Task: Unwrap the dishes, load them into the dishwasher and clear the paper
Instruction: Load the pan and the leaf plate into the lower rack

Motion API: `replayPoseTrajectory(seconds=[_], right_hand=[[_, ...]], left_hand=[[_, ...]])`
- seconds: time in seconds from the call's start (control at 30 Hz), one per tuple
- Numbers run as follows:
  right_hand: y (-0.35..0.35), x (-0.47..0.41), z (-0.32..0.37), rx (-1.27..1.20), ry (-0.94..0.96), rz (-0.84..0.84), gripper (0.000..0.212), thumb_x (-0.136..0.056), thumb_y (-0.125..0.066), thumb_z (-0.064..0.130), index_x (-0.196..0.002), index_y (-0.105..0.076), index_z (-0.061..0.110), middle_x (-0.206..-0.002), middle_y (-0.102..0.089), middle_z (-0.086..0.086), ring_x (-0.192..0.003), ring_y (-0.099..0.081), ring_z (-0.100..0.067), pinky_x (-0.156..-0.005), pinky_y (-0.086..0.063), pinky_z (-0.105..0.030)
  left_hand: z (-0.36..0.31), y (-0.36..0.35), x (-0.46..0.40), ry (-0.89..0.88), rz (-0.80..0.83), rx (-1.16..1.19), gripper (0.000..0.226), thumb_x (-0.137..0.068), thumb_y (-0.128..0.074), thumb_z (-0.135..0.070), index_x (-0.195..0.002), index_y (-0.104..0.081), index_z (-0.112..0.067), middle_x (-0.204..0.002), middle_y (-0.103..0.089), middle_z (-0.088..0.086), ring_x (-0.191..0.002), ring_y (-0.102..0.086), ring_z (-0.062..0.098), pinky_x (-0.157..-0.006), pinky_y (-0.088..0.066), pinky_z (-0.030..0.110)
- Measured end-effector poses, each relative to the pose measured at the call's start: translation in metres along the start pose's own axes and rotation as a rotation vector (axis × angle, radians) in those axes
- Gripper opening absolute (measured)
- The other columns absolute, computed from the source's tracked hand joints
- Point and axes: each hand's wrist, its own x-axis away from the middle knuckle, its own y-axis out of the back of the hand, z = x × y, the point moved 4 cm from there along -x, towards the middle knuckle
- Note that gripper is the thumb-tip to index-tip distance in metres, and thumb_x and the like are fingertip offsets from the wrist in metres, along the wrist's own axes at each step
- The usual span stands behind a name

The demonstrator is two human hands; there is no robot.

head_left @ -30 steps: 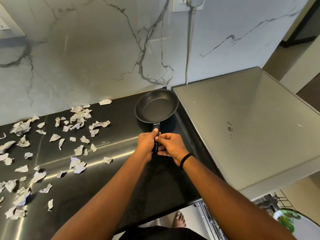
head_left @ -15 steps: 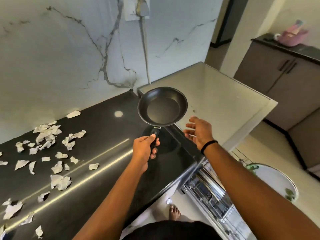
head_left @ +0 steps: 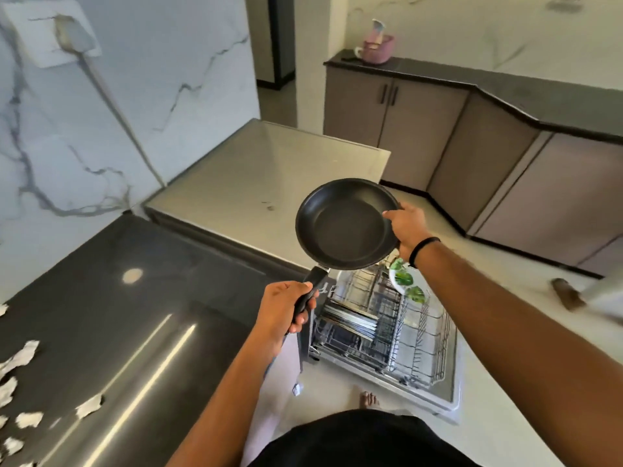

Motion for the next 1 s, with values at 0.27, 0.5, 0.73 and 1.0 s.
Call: replayPoseTrajectory(seconds=[0.27, 0.5, 0.73, 1.0], right_hand=[[0.085, -0.04, -0.011, 0.043, -0.021, -0.098, 0.013, -0.098, -0.055, 0.002, -0.098, -0.066, 0.008, -0.101, -0.072, -0.027, -0.076, -0.069, -0.035, -0.077, -0.061, -0.055], [0.16, -0.105, -0.021, 0.043, -0.061, -0.124, 0.013, -0.1, -0.054, 0.006, -0.096, -0.065, 0.011, -0.092, -0.07, -0.019, -0.075, -0.067, -0.032, -0.071, -0.06, -0.043], [0.207, -0.185, -0.033, 0.075, -0.074, -0.056, 0.024, -0.102, -0.052, 0.007, -0.086, -0.064, 0.021, -0.082, -0.066, -0.007, -0.073, -0.064, -0.026, -0.061, -0.053, -0.031], [0.208, -0.258, -0.102, 0.208, -0.218, 0.049, 0.026, -0.097, -0.049, -0.002, -0.1, -0.07, 0.014, -0.082, -0.066, -0.008, -0.072, -0.063, -0.025, -0.056, -0.053, -0.029]], left_hand=[[0.017, -0.078, -0.033, 0.09, 0.126, -0.071, 0.029, -0.102, -0.051, -0.017, -0.099, -0.067, 0.007, -0.073, -0.06, 0.009, -0.047, -0.041, 0.015, -0.04, -0.027, 0.022], [0.033, -0.162, -0.088, 0.182, 0.204, -0.127, 0.033, -0.104, -0.049, -0.016, -0.111, -0.058, 0.015, -0.076, -0.063, 0.011, -0.051, -0.05, 0.018, -0.043, -0.038, 0.026], [0.059, -0.237, -0.154, 0.342, 0.193, -0.116, 0.025, -0.105, -0.046, -0.01, -0.112, -0.058, 0.01, -0.071, -0.064, 0.01, -0.055, -0.054, 0.019, -0.047, -0.042, 0.028], [0.109, -0.243, -0.213, 0.434, 0.036, -0.286, 0.022, -0.105, -0.047, -0.009, -0.089, -0.062, -0.007, -0.072, -0.066, 0.007, -0.054, -0.054, 0.015, -0.05, -0.039, 0.027]])
